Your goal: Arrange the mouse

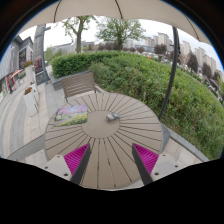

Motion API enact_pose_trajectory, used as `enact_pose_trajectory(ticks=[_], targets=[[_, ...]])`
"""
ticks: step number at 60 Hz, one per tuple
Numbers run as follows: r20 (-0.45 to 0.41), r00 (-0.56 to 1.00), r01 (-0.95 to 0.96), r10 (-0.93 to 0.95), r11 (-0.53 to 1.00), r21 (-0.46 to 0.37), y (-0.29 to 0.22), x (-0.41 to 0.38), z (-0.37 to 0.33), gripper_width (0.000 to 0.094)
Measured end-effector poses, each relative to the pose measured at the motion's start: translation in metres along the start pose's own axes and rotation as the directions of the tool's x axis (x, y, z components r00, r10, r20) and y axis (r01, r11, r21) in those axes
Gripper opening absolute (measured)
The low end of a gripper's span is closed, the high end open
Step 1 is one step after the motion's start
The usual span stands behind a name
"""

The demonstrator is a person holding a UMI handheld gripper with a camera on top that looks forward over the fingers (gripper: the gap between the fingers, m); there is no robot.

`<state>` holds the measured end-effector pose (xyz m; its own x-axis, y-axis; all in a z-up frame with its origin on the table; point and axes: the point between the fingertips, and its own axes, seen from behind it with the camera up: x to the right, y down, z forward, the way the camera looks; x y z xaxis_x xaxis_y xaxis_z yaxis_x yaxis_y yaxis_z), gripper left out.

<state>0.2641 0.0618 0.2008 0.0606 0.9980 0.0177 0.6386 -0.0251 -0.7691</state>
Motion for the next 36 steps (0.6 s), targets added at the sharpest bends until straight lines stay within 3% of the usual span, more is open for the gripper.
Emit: enact_pose_trajectory(ticks=[20, 36], targets=[[0.014, 1.0, 0.011, -0.011, 0.998, 0.054, -0.001, -0.009, 0.061, 0.0851], [0.005, 1.0, -0.001, 0.0, 0.998, 0.07, -0.011, -0.009, 0.162, 0.0853]])
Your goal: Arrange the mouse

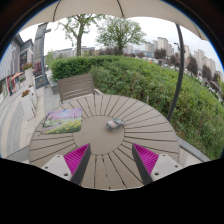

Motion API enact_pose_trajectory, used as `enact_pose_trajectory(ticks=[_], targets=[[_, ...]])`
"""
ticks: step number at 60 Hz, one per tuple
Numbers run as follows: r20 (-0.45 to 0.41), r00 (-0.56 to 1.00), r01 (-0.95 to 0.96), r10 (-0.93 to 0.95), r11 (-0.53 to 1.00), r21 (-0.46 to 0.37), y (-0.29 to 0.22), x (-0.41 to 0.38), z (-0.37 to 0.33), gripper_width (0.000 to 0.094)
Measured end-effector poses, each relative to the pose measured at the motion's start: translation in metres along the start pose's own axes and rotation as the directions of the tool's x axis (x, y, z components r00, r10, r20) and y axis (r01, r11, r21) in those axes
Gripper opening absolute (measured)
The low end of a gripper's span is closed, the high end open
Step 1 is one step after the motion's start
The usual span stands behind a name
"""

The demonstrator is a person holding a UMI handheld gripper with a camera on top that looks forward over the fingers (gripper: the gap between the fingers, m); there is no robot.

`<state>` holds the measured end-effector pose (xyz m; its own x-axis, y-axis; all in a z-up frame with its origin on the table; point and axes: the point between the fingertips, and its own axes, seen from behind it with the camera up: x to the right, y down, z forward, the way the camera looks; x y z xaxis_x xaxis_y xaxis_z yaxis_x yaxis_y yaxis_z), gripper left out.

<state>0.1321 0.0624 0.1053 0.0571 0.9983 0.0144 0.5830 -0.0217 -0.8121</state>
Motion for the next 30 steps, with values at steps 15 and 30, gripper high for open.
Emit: enact_pose_trajectory(ticks=[15, 30], targets=[[0.0, 1.0, -0.008, 0.008, 1.0, 0.012, -0.003, -0.009, 0.102, 0.0853], [-0.033, 0.999, -0.029, 0.029, 1.0, 0.004, -0.003, -0.011, 0.185, 0.0853]])
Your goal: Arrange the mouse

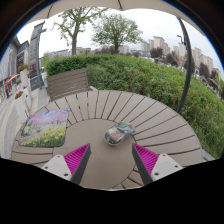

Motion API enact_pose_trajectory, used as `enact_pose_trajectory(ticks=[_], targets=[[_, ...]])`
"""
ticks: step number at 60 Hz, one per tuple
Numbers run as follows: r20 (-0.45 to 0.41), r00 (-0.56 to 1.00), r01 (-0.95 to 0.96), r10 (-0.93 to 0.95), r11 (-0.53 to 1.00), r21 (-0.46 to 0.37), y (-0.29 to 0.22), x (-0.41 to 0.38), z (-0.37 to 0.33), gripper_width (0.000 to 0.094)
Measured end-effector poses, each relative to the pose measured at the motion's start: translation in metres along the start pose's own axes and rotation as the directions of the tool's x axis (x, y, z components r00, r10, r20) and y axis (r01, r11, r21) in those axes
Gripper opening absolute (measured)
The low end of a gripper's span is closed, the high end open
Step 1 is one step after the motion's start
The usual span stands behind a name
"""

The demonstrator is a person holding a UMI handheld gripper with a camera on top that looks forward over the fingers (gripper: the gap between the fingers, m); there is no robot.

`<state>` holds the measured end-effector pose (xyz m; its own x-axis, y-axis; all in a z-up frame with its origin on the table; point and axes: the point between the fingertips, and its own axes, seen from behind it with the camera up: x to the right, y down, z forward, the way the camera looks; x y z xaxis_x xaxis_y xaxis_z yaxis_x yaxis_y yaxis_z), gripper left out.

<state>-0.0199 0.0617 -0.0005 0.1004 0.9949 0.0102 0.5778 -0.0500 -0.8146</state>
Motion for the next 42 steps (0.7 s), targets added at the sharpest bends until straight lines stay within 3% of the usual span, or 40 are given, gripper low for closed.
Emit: enact_pose_trajectory(ticks=[31, 39, 40, 42], targets=[[-0.021, 0.999, -0.031, 0.031, 0.999, -0.019, -0.044, -0.001, 0.097, 0.0852], [-0.04, 0.999, -0.036, 0.035, 0.999, -0.022, -0.047, 0.002, 0.102, 0.0687], [-0.042, 0.999, -0.034, 0.034, 0.999, -0.021, -0.049, 0.003, 0.103, 0.0633], [-0.065, 0.998, -0.023, 0.022, 1.0, -0.02, -0.05, 0.009, 0.105, 0.0435]])
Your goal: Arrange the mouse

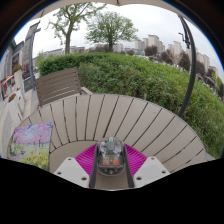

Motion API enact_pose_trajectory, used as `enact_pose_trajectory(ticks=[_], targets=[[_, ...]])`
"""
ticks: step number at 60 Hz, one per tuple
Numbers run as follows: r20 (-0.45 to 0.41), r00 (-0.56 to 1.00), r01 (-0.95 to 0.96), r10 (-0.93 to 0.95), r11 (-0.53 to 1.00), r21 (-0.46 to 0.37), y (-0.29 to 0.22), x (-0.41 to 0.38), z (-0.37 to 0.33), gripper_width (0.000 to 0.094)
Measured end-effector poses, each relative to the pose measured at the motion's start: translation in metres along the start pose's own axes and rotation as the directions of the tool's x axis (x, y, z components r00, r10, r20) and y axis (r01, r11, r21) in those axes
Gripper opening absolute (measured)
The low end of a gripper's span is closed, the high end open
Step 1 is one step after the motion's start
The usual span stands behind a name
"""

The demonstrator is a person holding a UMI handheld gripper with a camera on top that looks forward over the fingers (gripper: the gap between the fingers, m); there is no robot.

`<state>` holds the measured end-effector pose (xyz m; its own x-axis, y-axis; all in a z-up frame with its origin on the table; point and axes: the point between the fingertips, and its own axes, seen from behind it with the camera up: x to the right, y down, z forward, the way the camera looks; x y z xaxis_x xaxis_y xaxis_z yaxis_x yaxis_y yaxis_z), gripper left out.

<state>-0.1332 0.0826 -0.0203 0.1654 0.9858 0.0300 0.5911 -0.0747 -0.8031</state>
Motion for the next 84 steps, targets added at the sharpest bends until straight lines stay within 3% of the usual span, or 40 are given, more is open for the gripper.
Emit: enact_pose_trajectory(ticks=[8, 21, 26, 34, 43, 47, 50, 52, 55, 57, 84], targets=[[-0.009, 1.0, 0.006, -0.007, 0.997, -0.072, -0.005, -0.005, -0.006, 0.0396], [0.134, 0.991, -0.034, 0.029, 0.999, 0.036, -0.112, -0.103, -0.082, 0.0395], [0.188, 0.982, -0.022, 0.012, 0.999, 0.048, -0.122, -0.159, -0.096, 0.0395], [0.241, 0.971, 0.004, -0.001, 1.0, -0.013, -0.081, -0.245, -0.083, 0.0395], [0.275, 0.961, 0.047, -0.011, 0.991, -0.125, 0.001, -0.302, -0.061, 0.04], [0.277, 0.96, 0.087, -0.045, 0.986, -0.141, 0.024, -0.307, -0.06, 0.0441], [0.27, 0.956, 0.139, -0.111, 0.986, -0.089, 0.022, -0.305, -0.06, 0.0535], [0.255, 0.955, 0.178, -0.152, 0.98, -0.084, 0.022, -0.302, -0.064, 0.0639], [0.245, 0.953, 0.208, -0.178, 0.973, -0.102, 0.015, -0.291, -0.072, 0.087], [0.234, 0.955, 0.212, -0.182, 0.971, -0.108, 0.014, -0.288, -0.085, 0.0827], [0.189, 0.963, 0.222, -0.19, 0.961, -0.164, -0.015, -0.147, -0.341, 0.0847]])
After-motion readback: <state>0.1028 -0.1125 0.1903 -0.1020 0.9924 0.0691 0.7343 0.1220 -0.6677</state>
